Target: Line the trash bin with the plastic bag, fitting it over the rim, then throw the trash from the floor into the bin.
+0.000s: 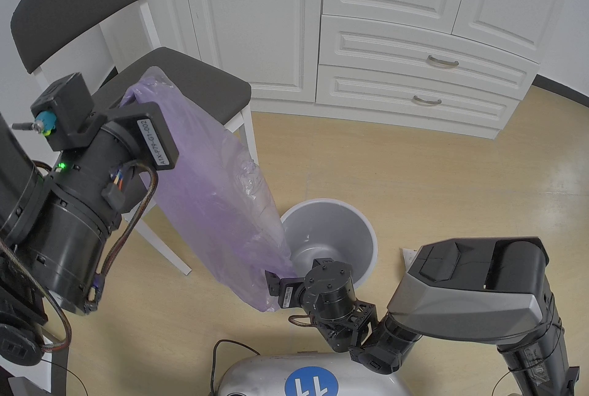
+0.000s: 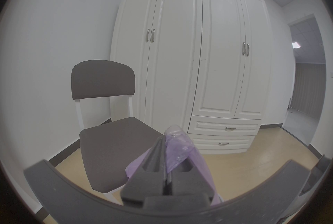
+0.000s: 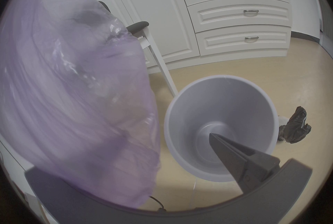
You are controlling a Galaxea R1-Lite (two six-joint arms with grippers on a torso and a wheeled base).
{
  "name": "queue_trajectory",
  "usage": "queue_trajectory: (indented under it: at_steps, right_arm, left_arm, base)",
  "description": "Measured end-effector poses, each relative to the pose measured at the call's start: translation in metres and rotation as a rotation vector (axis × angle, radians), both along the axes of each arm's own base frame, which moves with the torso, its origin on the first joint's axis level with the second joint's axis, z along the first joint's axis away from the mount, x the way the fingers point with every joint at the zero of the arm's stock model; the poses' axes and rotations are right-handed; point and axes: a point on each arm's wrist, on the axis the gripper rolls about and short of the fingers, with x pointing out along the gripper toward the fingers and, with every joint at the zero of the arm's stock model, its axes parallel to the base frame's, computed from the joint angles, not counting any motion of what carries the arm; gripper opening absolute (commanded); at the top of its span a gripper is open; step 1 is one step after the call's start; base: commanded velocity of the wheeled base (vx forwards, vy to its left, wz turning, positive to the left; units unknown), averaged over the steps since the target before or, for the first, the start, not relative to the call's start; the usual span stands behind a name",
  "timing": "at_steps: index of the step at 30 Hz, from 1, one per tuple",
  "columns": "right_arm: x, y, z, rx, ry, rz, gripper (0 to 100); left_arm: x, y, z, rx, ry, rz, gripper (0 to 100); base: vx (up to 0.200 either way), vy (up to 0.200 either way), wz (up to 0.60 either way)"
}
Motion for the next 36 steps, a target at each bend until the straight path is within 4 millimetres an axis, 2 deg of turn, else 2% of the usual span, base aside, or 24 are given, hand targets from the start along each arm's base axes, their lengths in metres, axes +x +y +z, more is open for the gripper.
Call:
queue_trajectory:
  at_steps: [13, 19, 36]
  right_arm:
    - [0.022, -0.022, 0.001, 0.018, 0.020, -0.012, 100]
    - [0.027, -0.031, 0.005, 0.083, 0.056, 0.020, 100]
    - [0.055, -0.076, 0.019, 0.321, 0.155, 0.074, 100]
  left_arm:
    - [0.001, 0.013, 0.007, -0.015, -0.017, 0.047, 0]
    - [0.004, 0.017, 0.008, -0.017, -0.020, 0.068, 0]
    - [0.004, 0.026, 0.013, -0.029, -0.035, 0.098, 0]
  base:
    - [0.000, 0.000, 0.00]
    - [0.000, 0.000, 0.00]
    - [0.000, 0.000, 0.00]
